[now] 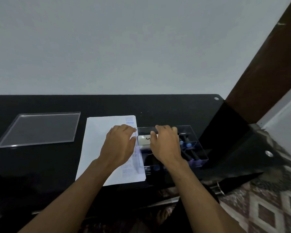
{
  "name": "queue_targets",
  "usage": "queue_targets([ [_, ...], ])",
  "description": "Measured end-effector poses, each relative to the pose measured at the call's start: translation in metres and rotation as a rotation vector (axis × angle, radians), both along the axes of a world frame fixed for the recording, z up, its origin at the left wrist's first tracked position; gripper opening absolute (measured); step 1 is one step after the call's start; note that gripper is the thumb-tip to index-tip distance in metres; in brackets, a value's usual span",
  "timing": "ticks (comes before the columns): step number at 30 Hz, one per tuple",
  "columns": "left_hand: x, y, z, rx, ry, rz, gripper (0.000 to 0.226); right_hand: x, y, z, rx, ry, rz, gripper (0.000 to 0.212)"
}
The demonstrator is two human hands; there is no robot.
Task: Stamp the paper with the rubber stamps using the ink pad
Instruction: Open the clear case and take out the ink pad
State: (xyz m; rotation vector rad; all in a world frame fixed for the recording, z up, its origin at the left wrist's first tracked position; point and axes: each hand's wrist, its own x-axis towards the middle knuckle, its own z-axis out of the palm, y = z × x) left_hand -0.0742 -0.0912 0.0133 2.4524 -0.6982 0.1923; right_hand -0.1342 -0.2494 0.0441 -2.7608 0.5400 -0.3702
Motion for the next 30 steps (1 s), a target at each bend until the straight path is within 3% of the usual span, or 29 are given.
queue_targets([
  [3,-0.002,-0.014,-0.001,-0.076,0.026,-0.040,0.030,-0.003,-0.013,-0.007,0.035,0.005,-0.046,0.023],
  [7,0.007,-0.023,-0.010,-0.025,0.033,-0.132,0.027,-0.008,-0.018,-0.008,0.072,0.041,-0.048,0.021],
  [12,0.023,-0.025,-0.018,0.200,0.102,-0.165,0.041,-0.008,-0.012,0.002,0.135,0.181,-0.043,0.020],
  [18,0.031,-0.024,-0.010,0.418,0.008,-0.198,0.043,0.003,-0.012,0.010,0.220,0.249,-0.078,0.009],
  [25,0.034,-0.020,-0.021,0.386,-0.067,-0.223,0.034,0.017,-0.008,0.012,0.196,0.296,-0.110,0.008],
  [30,0.023,-0.025,-0.022,0.273,-0.008,-0.176,0.037,0.025,-0.015,0.012,0.342,0.204,-0.209,0.018],
])
